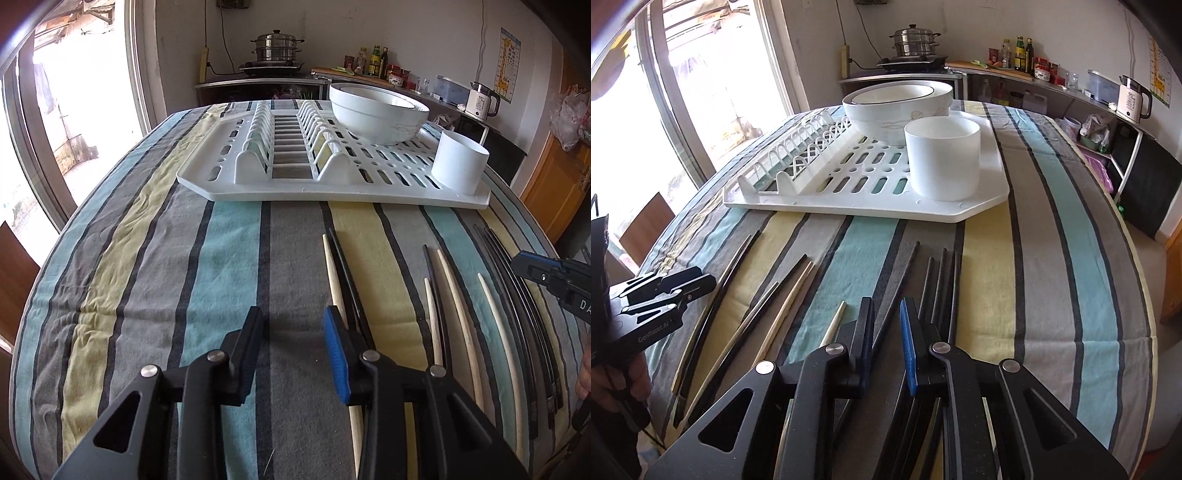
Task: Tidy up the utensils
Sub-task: 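Grasp a wooden chopstick with the left tool while the right tool grasps a black chopstick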
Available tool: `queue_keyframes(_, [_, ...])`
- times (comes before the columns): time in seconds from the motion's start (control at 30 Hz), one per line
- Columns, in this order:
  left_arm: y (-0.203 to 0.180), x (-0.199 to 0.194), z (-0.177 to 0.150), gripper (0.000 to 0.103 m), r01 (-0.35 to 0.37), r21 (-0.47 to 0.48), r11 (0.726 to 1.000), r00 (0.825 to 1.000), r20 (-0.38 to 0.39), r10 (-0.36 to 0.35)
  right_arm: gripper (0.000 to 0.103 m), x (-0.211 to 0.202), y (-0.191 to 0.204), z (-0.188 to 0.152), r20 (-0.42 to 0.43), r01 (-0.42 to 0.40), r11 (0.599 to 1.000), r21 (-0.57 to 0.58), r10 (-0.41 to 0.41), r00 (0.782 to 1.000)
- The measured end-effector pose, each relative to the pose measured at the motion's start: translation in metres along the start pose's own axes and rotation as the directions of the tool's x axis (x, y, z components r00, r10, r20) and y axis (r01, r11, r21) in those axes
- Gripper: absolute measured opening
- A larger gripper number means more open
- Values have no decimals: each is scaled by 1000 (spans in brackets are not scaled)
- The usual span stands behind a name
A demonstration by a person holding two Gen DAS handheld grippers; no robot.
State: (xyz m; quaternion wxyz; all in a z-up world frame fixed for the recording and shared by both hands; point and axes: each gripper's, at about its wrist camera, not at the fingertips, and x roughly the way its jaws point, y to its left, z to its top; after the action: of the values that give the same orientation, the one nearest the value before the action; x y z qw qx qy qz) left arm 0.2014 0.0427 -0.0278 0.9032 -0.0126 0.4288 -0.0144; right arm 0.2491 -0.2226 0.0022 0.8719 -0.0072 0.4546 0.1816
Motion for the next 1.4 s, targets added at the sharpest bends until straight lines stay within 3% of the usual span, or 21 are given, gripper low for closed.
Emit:
queue_keyframes(0.33, [-4, 10, 14, 34, 2, 37, 999, 1000, -31, -1, 15, 25, -8, 19, -70, 40, 998, 48, -36, 997])
queue_keyframes(0.47, [3, 6, 18, 34, 56, -3, 998, 998, -34, -56, 15, 26, -8, 21, -72, 39, 998, 44, -35, 997])
queue_keyframes(0.6, [-3, -2, 18, 34, 80, 21, 997, 997, -8, -80, 15, 27, -9, 22, -70, 37, 998, 45, -33, 997])
queue_keyframes(1.17, [-18, 21, 30, 33, 8, 113, 994, 997, -82, 2, 14, 34, -4, 31, -98, 70, 997, 18, -68, 993])
queue_keyframes(1.23, [-20, 22, 31, 26, 14, 122, 992, 996, -85, -4, 8, 35, -3, 32, -102, 78, 997, 7, -77, 992])
queue_keyframes(1.33, [-25, 22, 31, 11, 26, 137, 990, 996, -92, -14, 7, 35, -5, 33, -104, 65, 998, 13, -63, 993])
queue_keyframes(1.4, [-27, 23, 32, 8, 27, 144, 989, 996, -93, -13, 7, 33, -6, 32, -101, 56, 998, 14, -55, 993])
